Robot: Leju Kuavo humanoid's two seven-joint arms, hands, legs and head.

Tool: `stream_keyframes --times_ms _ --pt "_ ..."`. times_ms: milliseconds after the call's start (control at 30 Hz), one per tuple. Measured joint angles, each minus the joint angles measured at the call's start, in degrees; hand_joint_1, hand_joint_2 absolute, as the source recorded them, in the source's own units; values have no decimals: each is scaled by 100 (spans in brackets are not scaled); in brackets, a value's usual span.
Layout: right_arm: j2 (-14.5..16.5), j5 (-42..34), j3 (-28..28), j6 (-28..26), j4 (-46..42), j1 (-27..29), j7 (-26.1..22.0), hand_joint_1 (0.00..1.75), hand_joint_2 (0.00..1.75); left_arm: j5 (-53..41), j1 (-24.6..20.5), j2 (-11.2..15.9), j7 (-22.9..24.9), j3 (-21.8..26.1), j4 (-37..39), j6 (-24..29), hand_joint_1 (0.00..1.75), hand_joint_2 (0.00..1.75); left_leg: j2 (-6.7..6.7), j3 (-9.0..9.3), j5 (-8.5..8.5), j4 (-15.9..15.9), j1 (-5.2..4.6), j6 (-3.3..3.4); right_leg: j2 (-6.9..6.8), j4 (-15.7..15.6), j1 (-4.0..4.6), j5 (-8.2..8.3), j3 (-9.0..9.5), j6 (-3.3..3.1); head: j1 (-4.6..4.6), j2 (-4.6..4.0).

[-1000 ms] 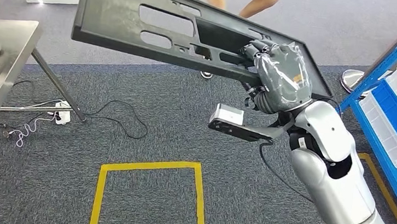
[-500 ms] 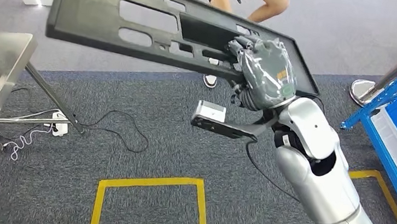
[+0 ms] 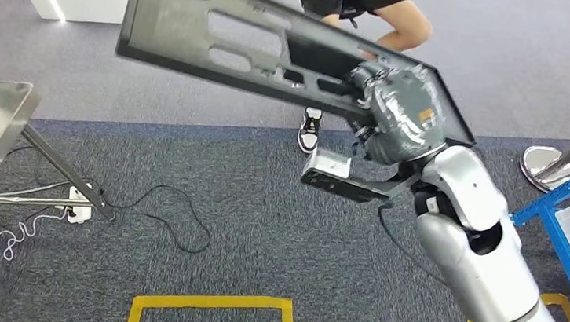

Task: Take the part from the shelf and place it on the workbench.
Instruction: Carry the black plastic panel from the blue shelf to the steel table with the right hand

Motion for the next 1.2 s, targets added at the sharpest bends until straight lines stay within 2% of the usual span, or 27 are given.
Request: stream_keyframes --times_ms 33,67,100,133,200,233,267,333,367,400,433,500,533,567,600,633,700,733,767,833,867,900,1000,1033,1133,1167,1200 --pt "-35 -9 -50 25 -49 7 2 175 175 -6 -5 -55 -9 -1 -78 -33 0 175 37 -262 96 403 7 -24 7 -58 -15 -68 142 -17 -2 -1" --pt "-60 -15 -81 51 -88 20 2 175 175 -11 -9 -93 -14 -1 -155 -57 0 175 74 -552 84 787 18 -47 14 -108 -27 -158 290 -27 -6 -1" --pt "-75 -16 -89 70 -108 33 3 175 175 -18 -12 -121 -16 -1 -220 -73 0 175 90 -811 -99 1036 25 -72 16 -135 -37 -264 440 -31 -8 -1" --pt "-89 -17 -92 86 -125 46 4 175 175 -25 -10 -138 -16 -1 -281 -92 0 175 101 -1033 -407 1148 31 -94 23 -153 -47 -382 597 -25 -9 -1" --pt "-109 -17 -96 103 -151 63 5 175 175 -32 -3 -168 -13 -1 -377 -135 0 175 121 -1318 -954 986 41 -120 34 -164 -63 -635 928 -3 -10 1" --pt "-117 -17 -98 107 -159 64 7 175 175 -30 4 -186 -7 -1 -421 -165 0 175 130 -1394 -975 757 44 -126 37 -165 -71 -768 1099 12 -10 1" --pt "-122 -20 -98 111 -163 64 8 175 175 -21 15 -203 3 0 -462 -197 0 175 137 -1435 -714 447 46 -132 38 -168 -76 -900 1249 29 -9 1" --pt "-129 -31 -97 118 -166 59 7 175 175 9 50 -242 31 8 -546 -253 0 175 149 -1469 391 -196 26 -98 54 -157 -66 -1156 1487 86 -6 1" --pt "-134 -36 -97 122 -171 54 4 175 175 22 56 -264 43 14 -586 -269 0 175 150 -1464 822 -381 11 -58 66 -186 -58 -1256 1570 124 -4 1" --pt "-140 -40 -98 125 -180 48 2 175 175 30 55 -285 52 18 -624 -279 0 175 153 -1453 1048 -473 -1 -3 78 -192 -50 -1299 1636 166 -2 1" --pt "-146 -41 -101 126 -192 40 1 175 175 36 42 -305 56 19 -655 -285 0 175 150 -1405 1017 -460 -6 58 86 -159 -50 -1266 1639 207 -3 1" --pt "-168 -41 -114 124 -210 35 7 175 175 44 30 -340 57 17 -710 -289 0 175 143 -1259 903 -516 3 160 56 347 -62 -1001 1400 255 5 1" --pt "-180 -41 -119 123 -213 36 10 175 175 49 28 -353 56 17 -733 -292 0 175 141 -1160 848 -540 6 200 37 749 -67 -885 1147 271 8 1" --pt "-194 -41 -122 123 -213 43 11 175 175 57 26 -363 57 17 -756 -301 0 175 140 -1055 776 -567 9 223 17 1153 -71 -887 848 282 10 1" --pt "-206 -44 -120 125 -212 49 10 175 175 70 22 -372 62 18 -777 -311 0 175 138 -952 699 -579 9 235 5 1442 -72 -1034 571 295 9 1" --pt "-216 -46 -119 127 -210 56 8 175 175 89 16 -378 77 18 -798 -322 0 175 130 -839 610 -585 5 237 1 1590 -73 -1332 331 308 9 1" --pt "-229 -53 -118 129 -206 66 7 175 175 130 9 -401 110 17 -839 -339 0 175 102 -578 397 -585 -3 235 -5 1520 -75 -1959 13 315 9 1" --pt "-235 -58 -118 131 -205 67 7 175 175 143 9 -416 120 16 -861 -350 0 175 89 -428 280 -581 -10 233 -8 1323 -76 -2021 -66 305 10 1" --pt "-242 -64 -119 133 -204 66 7 175 175 154 9 -436 120 16 -882 -365 0 175 81 -285 166 -577 -16 228 -11 1049 -74 -1804 -101 282 10 1" --pt "-265 -86 -118 146 -192 63 0 175 175 166 -1 -480 113 20 -923 -403 0 175 59 -73 -50 -537 -31 191 -13 478 -48 -739 -132 217 11 1" --pt "-274 -98 -117 160 -187 58 -5 175 175 175 -12 -502 109 21 -943 -419 0 175 48 -35 -141 -516 -36 156 -11 320 -29 -304 -136 188 7 1" --pt "-280 -109 -117 173 -182 52 -9 175 175 184 -24 -523 107 22 -964 -433 0 175 39 -10 -201 -485 -38 121 -8 244 -11 -42 -141 162 3 1" --pt "-288 -120 -131 194 -190 30 -8 175 175 208 -41 -567 97 20 -1020 -455 0 175 53 -11 -273 -380 -27 43 -3 162 -11 -35 -39 87 -3 1" --pt "-292 -121 -139 196 -192 18 -8 175 175 214 -45 -582 93 20 -1033 -465 0 175 67 -83 -329 -241 -22 17 -3 127 -18 -50 12 60 -4 1" --pt "-296 -122 -146 211 -195 -14 -12 175 175 234 -63 -622 88 19 -1066 -499 0 175 107 -635 -732 656 3 -68 -3 84 -20 -130 114 -3 -5 1" --pt "-297 -122 -146 217 -195 -15 -12 175 175 239 -65 -628 89 19 -1076 -505 0 175 114 -838 -817 905 10 -86 -2 88 -14 -165 141 -10 -4 1" --pt "-298 -122 -146 221 -195 -13 -12 175 175 243 -64 -632 89 19 -1085 -512 0 175 120 -964 -779 976 12 -90 1 92 -8 -202 177 -12 -5 1"
